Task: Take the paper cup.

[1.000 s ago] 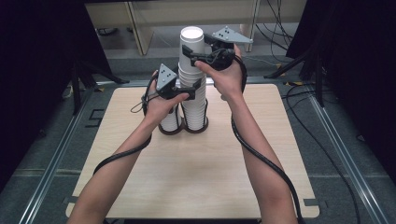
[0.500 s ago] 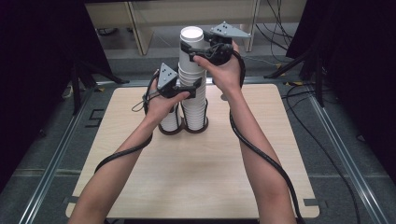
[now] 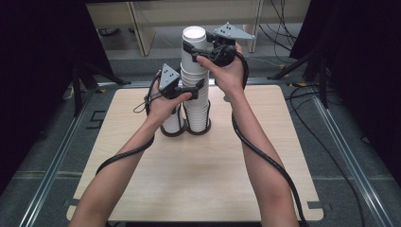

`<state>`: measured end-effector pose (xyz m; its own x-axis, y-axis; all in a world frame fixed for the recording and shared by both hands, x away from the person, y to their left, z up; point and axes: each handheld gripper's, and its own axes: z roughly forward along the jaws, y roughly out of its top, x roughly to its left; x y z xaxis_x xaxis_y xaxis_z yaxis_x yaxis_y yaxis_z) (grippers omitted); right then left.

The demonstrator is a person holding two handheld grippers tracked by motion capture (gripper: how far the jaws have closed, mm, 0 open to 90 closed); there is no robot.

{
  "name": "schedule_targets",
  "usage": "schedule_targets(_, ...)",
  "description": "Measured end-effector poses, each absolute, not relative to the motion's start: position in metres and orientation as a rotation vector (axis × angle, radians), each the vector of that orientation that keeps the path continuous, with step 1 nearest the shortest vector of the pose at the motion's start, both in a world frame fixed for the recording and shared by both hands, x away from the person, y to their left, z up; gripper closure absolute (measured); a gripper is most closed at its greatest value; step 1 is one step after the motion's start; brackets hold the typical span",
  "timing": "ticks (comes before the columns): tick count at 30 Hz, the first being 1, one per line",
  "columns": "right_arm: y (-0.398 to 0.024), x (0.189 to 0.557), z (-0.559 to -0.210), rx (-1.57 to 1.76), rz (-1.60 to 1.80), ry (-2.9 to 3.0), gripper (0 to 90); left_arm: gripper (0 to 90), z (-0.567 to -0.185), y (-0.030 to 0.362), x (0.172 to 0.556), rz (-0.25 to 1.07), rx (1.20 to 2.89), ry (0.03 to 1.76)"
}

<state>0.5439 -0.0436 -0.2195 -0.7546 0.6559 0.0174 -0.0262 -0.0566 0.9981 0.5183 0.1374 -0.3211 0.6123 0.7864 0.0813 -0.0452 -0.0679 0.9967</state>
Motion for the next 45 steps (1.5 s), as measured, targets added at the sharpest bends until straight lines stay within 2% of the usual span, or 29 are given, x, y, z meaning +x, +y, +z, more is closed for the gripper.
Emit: schedule_targets(45,-0.067,0.515,-0.179,0.558,2.046,1.490,25.9,4.1,-0.320,0.135,0.522,0.771,1.495,0.649)
